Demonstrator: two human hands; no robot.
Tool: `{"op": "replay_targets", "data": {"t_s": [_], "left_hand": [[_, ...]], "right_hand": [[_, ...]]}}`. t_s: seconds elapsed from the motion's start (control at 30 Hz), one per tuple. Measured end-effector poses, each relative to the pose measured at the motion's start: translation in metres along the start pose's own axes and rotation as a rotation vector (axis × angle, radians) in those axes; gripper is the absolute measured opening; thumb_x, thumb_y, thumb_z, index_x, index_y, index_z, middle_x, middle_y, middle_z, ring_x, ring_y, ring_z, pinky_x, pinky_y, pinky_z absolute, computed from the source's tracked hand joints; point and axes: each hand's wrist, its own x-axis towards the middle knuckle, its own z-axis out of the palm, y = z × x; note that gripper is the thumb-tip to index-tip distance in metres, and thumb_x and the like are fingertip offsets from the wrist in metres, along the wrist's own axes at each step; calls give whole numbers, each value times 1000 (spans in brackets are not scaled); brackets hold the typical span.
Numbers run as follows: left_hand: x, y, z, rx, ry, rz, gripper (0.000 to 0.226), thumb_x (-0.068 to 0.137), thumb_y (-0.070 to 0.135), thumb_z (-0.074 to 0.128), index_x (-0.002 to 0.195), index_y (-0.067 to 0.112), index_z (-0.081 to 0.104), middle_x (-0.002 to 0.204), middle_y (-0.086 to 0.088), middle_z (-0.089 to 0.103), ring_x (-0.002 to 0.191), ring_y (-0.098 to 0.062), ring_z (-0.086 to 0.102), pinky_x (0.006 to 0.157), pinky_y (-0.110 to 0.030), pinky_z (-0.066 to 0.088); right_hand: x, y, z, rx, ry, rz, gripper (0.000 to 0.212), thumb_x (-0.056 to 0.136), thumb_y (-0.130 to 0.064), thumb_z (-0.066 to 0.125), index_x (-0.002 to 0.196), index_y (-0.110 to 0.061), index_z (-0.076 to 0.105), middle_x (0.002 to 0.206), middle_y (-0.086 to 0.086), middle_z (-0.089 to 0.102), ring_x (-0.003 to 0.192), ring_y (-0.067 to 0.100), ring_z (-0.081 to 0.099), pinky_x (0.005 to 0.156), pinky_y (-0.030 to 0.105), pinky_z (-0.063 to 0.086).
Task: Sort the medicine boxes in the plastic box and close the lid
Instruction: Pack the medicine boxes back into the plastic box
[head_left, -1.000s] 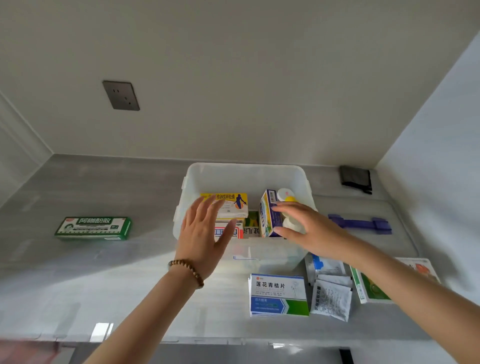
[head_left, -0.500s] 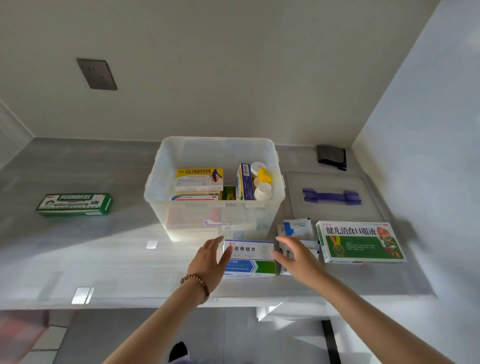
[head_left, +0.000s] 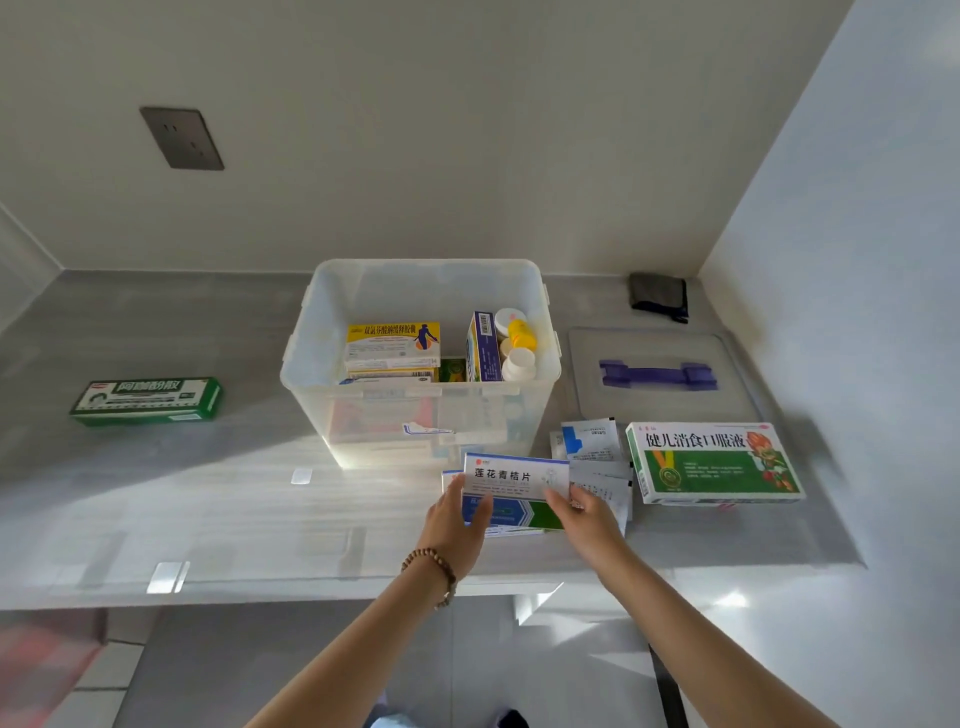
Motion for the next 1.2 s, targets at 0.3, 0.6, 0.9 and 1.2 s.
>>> {"op": "replay_targets", "data": {"t_s": [0.3, 0.6, 0.9, 1.2], "left_hand": [[-6, 79, -62, -208, 101, 272, 38, 89, 32, 51, 122, 34, 32, 98, 12, 56, 77, -5, 58, 52, -10, 48], [14, 98, -181, -262, 254, 441, 34, 86, 26, 58, 116, 32, 45, 92, -11, 66, 73, -29, 62, 62, -33, 56], [78, 37, -244, -39, 396, 366, 43, 88, 33, 53, 128, 22, 43, 122, -4, 57, 112, -18, 51, 96, -36, 44], [100, -21, -227, -217, 320, 164, 53, 89, 35, 51, 137, 19, 35, 139, -2, 44, 127, -19, 41, 104, -37, 36]], "right_hand": [[-35, -82, -72, 196, 58, -195, 25, 81, -29, 68, 102, -20, 61, 102, -6, 70, 90, 4, 65, 64, 9, 48], [-14, -202, -46, 254, -111, -418, 33, 88, -14, 61, 117, -29, 55, 99, 3, 68, 89, 11, 66, 76, 27, 56], [71, -235, 19, 200, -234, -246, 20, 89, -17, 61, 108, -24, 60, 104, 10, 68, 93, 23, 67, 78, 34, 59], [141, -200, 83, -38, -337, 88, 29, 85, -14, 66, 111, -19, 54, 102, 7, 69, 85, 18, 69, 70, 29, 59]]}}
